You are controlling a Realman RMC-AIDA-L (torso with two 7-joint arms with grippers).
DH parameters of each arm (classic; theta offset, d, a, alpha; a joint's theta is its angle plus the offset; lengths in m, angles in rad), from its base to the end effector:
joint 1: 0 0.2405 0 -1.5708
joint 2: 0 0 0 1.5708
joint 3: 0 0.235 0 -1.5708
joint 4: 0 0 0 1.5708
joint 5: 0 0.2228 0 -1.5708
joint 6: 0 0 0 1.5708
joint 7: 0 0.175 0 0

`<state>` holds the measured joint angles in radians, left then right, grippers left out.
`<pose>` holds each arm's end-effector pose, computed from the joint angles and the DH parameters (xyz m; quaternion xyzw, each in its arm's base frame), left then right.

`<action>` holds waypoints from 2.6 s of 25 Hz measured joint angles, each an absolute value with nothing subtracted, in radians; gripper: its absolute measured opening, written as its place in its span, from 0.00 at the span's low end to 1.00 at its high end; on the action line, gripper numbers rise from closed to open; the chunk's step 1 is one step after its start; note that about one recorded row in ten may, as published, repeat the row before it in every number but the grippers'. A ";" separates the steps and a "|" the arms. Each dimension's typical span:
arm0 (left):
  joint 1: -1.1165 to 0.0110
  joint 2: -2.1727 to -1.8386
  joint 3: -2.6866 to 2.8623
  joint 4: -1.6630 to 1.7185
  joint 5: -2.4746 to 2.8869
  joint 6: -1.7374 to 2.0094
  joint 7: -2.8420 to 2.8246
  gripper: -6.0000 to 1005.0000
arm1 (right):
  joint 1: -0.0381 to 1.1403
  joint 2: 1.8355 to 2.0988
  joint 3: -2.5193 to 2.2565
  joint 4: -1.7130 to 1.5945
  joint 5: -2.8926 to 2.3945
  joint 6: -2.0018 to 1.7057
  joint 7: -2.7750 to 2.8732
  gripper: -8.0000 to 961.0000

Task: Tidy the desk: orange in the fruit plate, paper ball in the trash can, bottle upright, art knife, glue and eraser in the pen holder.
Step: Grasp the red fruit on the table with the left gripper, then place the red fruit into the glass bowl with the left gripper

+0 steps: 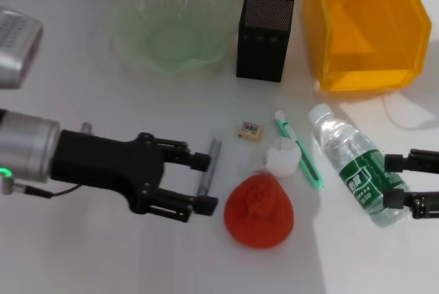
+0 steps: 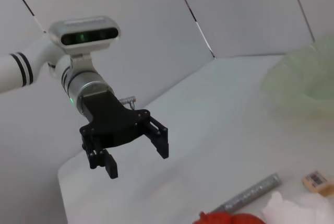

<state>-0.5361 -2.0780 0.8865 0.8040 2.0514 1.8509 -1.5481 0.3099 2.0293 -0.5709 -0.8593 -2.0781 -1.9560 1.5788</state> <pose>-0.2038 0.2953 -0.0210 0.9640 0.1751 0.1891 0.0660 0.2834 0.2543 0.0469 -0.9170 0.3080 0.2477 0.0546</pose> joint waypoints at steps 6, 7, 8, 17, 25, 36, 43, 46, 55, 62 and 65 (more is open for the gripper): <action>-0.564 -2.080 1.139 0.767 1.887 1.697 -1.504 0.76 | 0.284 2.032 -0.565 -0.847 -2.090 -1.931 1.571 0.84; -0.564 -2.080 1.187 0.767 1.855 1.659 -1.497 0.76 | 0.283 2.032 -0.565 -0.840 -2.090 -1.929 1.569 0.84; -0.563 -2.080 1.217 0.767 1.839 1.636 -1.494 0.76 | 0.282 2.031 -0.565 -0.832 -2.090 -1.927 1.566 0.84; -0.548 -2.080 1.478 0.765 1.712 1.417 -1.457 0.76 | 0.278 2.028 -0.564 -0.805 -2.092 -1.922 1.560 0.83; -0.522 -2.080 1.529 0.763 1.706 1.298 -1.445 0.76 | 0.278 2.028 -0.564 -0.804 -2.092 -1.922 1.560 0.83; -0.514 -2.080 1.533 0.759 1.704 1.300 -1.425 0.30 | 0.279 2.029 -0.565 -0.802 -2.092 -1.922 1.560 0.82; -0.512 -2.074 1.518 0.764 1.633 1.342 -1.425 0.20 | 0.279 2.031 -0.565 -0.802 -2.092 -1.922 1.560 0.82; -0.517 -2.071 1.430 0.773 1.570 1.393 -1.428 0.18 | 0.278 2.033 -0.564 -0.802 -2.090 -1.922 1.560 0.82; -0.635 -2.078 1.151 0.770 1.450 1.261 -1.439 0.18 | 0.298 2.036 -0.563 -0.765 -2.084 -1.922 1.538 0.81; -0.710 -2.080 1.159 0.712 1.221 0.866 -1.277 0.18 | 0.328 2.038 -0.563 -0.723 -2.083 -1.922 1.518 0.81; -0.735 -2.080 1.158 0.666 1.189 0.755 -1.253 0.18 | 0.340 2.039 -0.563 -0.697 -2.083 -1.922 1.505 0.81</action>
